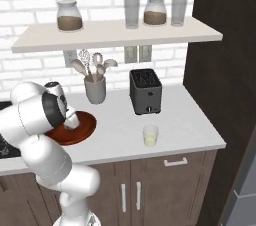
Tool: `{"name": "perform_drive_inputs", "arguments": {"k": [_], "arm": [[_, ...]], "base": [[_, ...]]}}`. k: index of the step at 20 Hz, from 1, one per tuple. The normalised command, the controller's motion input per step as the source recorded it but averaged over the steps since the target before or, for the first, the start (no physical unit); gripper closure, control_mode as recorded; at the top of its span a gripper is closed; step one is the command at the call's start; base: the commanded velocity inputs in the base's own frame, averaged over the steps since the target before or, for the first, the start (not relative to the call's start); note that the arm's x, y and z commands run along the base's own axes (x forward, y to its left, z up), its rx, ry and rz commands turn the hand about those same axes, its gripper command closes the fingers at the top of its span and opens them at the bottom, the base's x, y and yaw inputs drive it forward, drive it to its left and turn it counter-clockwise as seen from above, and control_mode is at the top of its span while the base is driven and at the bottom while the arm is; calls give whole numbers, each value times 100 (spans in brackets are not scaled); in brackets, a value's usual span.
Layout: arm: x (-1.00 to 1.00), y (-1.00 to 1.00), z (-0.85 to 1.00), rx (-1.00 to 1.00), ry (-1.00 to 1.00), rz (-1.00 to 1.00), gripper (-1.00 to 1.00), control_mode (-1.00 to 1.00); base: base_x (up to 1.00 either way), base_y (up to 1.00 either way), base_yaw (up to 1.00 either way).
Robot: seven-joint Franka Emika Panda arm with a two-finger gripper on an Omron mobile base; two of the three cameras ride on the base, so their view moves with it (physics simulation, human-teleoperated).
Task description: Grab a lemon wedge from the fridge and one ice cube from the ice bowl, and put them in the glass of lemonade.
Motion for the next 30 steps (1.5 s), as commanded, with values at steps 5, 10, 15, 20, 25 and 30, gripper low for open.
{"name": "perform_drive_inputs", "arguments": {"k": [5,10,15,20,25,30], "arm": [[16,7,-11,0,0,-12,-100,-100],[8,-1,-8,0,0,-8,-100,-100],[0,-13,-6,0,0,-7,-100,-100],[-16,-7,-2,0,0,-7,-100,-100],[-39,0,0,0,0,-5,-100,-100],[-16,0,-1,0,0,-3,-100,-100]], "base": [[0,0,0],[0,0,0],[0,0,0],[0,0,0],[0,0,0],[0,0,0]]}}
